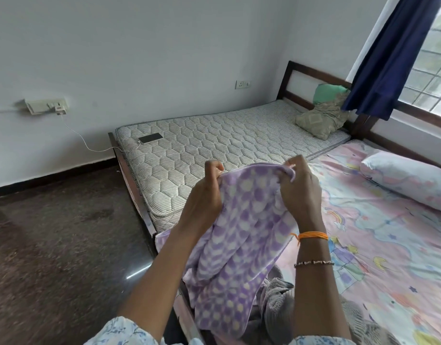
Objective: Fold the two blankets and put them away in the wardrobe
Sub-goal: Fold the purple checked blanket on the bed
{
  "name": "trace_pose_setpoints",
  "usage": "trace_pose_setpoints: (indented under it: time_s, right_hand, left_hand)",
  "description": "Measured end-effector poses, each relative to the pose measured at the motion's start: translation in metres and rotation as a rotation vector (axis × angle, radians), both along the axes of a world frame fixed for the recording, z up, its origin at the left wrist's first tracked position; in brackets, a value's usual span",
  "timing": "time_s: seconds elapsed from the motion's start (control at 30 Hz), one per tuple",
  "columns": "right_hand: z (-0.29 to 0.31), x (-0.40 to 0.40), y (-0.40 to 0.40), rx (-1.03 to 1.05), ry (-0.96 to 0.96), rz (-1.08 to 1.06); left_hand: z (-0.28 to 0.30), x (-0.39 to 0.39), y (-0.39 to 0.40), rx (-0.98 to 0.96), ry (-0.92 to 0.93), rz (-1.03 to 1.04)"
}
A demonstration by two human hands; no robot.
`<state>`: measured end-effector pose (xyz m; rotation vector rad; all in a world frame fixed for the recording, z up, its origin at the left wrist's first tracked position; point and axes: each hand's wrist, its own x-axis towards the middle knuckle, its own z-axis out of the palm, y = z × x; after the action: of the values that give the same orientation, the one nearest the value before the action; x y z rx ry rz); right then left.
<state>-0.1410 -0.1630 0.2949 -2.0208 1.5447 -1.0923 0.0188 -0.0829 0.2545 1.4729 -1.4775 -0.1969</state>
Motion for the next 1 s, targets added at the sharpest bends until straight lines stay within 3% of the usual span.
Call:
trace_pose_setpoints:
  time_s: [0.1, 0.17, 0.27, 0.53, 0.7, 0.87, 0.93, 1.0]
  right_hand:
    - [0.012, 0.007, 0.012, 0.109, 0.030, 0.437]
    - [0.013, 0.016, 0.019, 0.151, 0.225, 0.561]
    - [0.011, 0.025, 0.024, 0.046, 0.359, 0.396]
    - [0.009, 0.029, 0.025, -0.156, 0.173, 0.029]
    - [0.012, 0.022, 0.021, -0.186, 0.062, -0.065]
    - [0.012, 0.024, 0.022, -0.151, 0.056, -0.067]
    - [0.011, 0.022, 0.022, -0.146, 0.046, -0.083]
    - [0.010, 0.022, 0.022, -0.135, 0.053, -0.081]
  left_hand:
    - [0.008, -0.010, 0.000, 0.019, -0.026, -0.042]
    - [0.012, -0.014, 0.001, 0.027, -0.046, -0.098]
    - [0.015, -0.009, 0.001, 0.015, -0.034, -0.156]
    - [0.003, 0.012, -0.002, -0.068, 0.021, -0.178]
    - [-0.026, 0.015, -0.001, 0.145, -0.024, -0.223]
    - [-0.032, -0.002, 0.003, -0.029, -0.076, -0.085]
    - [-0.035, -0.005, 0.005, -0.102, -0.179, 0.021]
    - [-0.039, -0.005, 0.005, -0.072, -0.238, 0.147]
